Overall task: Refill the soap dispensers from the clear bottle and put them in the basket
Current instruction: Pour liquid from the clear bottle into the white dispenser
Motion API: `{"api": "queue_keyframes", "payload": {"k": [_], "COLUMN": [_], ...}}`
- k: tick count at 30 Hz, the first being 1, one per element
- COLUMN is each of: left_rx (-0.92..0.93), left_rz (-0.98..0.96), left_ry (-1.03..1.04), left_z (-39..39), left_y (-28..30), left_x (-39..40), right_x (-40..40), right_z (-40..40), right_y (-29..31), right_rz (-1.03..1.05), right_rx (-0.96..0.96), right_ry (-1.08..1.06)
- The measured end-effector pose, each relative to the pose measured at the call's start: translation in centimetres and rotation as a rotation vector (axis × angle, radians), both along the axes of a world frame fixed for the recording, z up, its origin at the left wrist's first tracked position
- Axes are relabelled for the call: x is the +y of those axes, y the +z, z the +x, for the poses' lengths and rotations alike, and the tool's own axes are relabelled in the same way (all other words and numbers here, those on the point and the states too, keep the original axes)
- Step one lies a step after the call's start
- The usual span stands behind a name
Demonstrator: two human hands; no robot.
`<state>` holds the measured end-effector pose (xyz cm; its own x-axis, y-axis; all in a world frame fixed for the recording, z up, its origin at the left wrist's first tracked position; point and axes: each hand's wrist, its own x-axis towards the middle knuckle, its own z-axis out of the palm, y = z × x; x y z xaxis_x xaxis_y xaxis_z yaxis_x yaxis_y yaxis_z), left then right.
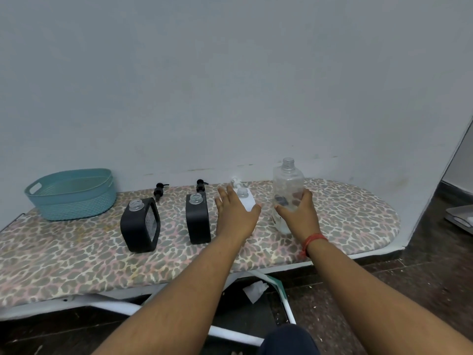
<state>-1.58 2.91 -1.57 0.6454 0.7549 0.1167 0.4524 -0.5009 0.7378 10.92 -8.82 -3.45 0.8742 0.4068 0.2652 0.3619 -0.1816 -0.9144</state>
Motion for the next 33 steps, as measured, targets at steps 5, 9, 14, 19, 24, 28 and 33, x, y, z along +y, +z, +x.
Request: {"api": "queue_keyframes", "payload": {"k": [5, 9, 14, 19, 24, 28, 33], "left_rx": [0.023, 0.034, 0.047, 0.071, 0.071, 0.068, 0.069], "left_rz": [0.003, 0.027, 0.017, 0.011, 0.015, 0.02, 0.029], "left_ry": [-0.028, -0.015, -0.033, -0.045, -0.044, -0.045, -0.042], "left_z": [0.3, 0.0, -0.1, -0.2, -0.1, -0.1, -0.2], "left_y": [-1.3, -1.4, -1.4, -1.2, -1.1, -1.0, -0.9], "left_x": [0.1, 0.0, 0.0, 0.1, 0.0, 0.1, 0.0], "right_x": [0.8, 0.5, -0.5, -1.4, -1.6, -1.3, -0.8], "right_z": [-0.3, -0.1, 1.3, 2.8, 3.3, 3.4, 3.2], "right_y": [0.2, 1.1, 2.7, 3.9, 4.4, 4.7, 5.1], "right_rz": [0.018, -0.048, -0.308, -0.529, -0.655, -0.694, -0.714], "right_rx": [-0.056, -0.245, -0.544, -0.793, -0.936, -0.964, -0.982], "right_ry": [-0.046, -0.041, -0.002, -0.027, -0.021, 0.003, 0.025]}}
